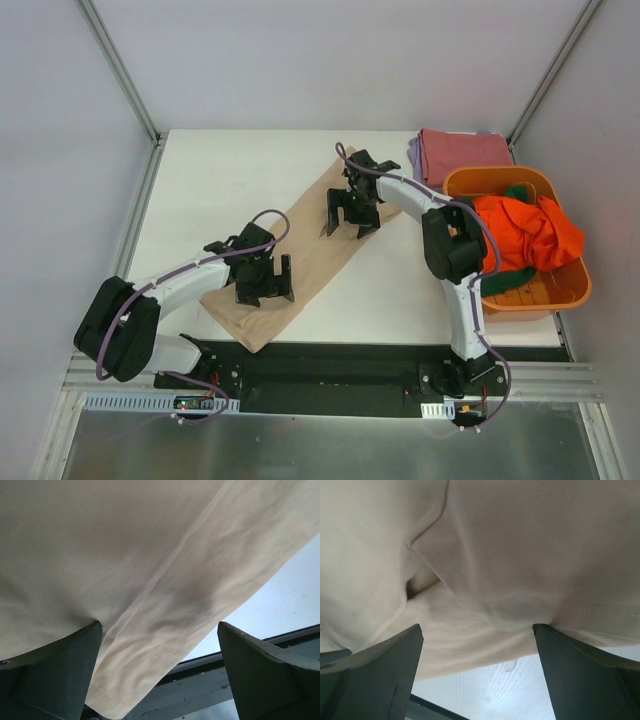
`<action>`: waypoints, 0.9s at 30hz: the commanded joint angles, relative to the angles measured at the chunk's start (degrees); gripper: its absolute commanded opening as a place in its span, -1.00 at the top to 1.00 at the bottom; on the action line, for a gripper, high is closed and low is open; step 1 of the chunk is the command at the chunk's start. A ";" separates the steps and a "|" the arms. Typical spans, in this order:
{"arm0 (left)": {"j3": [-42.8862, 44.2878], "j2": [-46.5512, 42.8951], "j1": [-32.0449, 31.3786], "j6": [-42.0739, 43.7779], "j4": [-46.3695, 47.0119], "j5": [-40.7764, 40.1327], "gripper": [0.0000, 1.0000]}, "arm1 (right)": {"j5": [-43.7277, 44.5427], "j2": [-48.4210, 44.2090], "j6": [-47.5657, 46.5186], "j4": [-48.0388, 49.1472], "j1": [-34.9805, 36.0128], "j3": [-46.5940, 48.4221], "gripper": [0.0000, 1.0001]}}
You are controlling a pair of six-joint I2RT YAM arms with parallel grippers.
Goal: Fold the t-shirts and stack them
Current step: Rotate the tshirt 90 degrees
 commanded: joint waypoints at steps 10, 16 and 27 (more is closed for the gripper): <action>19.20 24.85 -12.98 -6.68 15.48 10.94 -0.98 | -8.60 28.08 -3.07 1.66 -8.99 46.45 -0.92; 23.63 22.87 -16.17 -5.19 15.74 8.41 -0.98 | -7.31 21.59 -6.92 2.52 -8.64 46.59 -0.91; 10.00 -0.43 -16.26 0.26 -1.55 -12.05 -0.98 | 6.51 -17.59 -9.58 8.88 -8.56 -3.70 -0.91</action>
